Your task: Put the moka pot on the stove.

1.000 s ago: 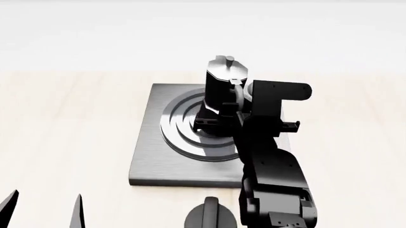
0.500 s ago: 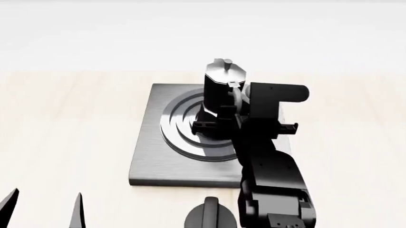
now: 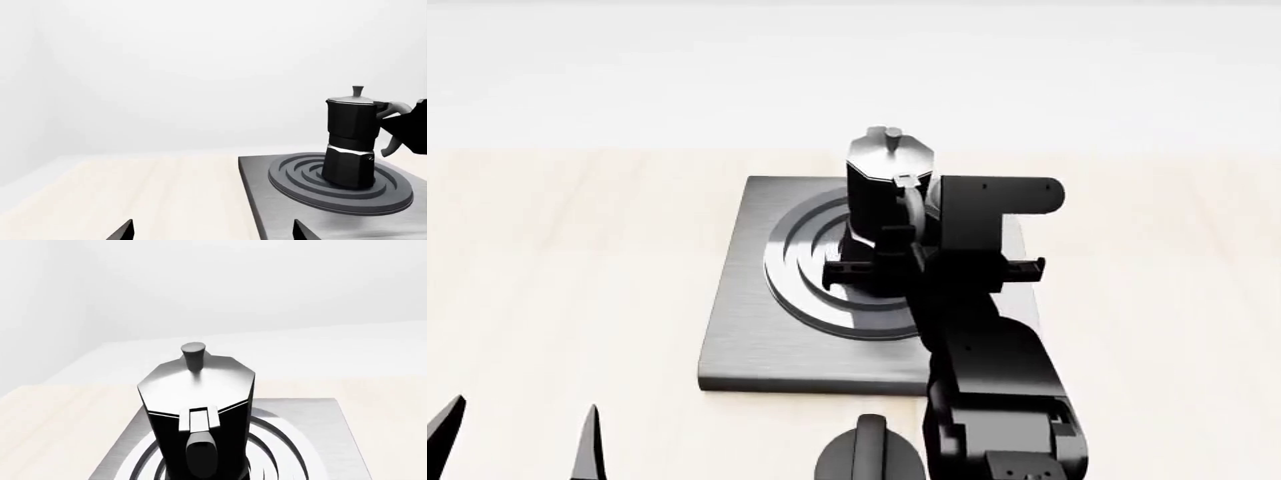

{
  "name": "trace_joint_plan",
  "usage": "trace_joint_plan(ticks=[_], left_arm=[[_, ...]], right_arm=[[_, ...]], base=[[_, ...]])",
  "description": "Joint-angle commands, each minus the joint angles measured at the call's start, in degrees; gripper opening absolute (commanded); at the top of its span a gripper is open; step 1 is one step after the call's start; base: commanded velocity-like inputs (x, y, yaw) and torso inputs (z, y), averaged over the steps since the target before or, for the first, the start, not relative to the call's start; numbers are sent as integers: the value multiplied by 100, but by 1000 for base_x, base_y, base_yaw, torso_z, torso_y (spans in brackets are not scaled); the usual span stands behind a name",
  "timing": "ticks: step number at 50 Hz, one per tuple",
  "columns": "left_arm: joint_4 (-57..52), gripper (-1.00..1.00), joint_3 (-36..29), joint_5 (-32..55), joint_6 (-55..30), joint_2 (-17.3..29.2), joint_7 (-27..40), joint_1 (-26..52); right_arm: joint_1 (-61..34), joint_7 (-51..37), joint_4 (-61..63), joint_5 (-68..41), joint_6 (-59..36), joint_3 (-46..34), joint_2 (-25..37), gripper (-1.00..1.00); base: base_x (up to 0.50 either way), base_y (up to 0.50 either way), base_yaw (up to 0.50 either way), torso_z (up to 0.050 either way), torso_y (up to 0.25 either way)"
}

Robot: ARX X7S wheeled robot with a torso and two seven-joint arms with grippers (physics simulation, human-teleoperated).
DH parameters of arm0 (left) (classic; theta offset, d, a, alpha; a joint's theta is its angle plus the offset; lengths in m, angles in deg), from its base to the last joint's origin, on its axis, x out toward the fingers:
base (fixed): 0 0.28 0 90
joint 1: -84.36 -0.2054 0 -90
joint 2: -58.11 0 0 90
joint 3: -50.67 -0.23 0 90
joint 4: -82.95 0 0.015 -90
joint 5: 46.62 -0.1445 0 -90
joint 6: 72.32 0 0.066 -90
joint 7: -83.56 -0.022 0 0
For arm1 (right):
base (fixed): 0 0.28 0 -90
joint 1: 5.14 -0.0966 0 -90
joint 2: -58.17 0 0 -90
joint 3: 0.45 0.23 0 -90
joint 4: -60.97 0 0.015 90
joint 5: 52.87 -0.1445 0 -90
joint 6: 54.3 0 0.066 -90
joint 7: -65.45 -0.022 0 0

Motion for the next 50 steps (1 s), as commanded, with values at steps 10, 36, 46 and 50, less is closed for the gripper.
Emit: trace_joint_plan(ticks=[10,36,46,50], left_arm=[[-41,100,24,50,3,14,-11,-17],[35,100,-22,67,13,29,10,45],[18,100,-40,72,10,47,22,46],[19,100,-40,82,15,51,27,45]], right_arm=[[261,195,-78,-435,250,-476,-36,100],[388,503,-78,-505,602,-581,-35,100],[478,491,-78,2,808,-112,-35,100],[525,483,-77,54,963,-75,-35,100]], base=[[0,0,1,0,0],[0,0,0,0,0],[0,0,0,0,0],[0,0,0,0,0]])
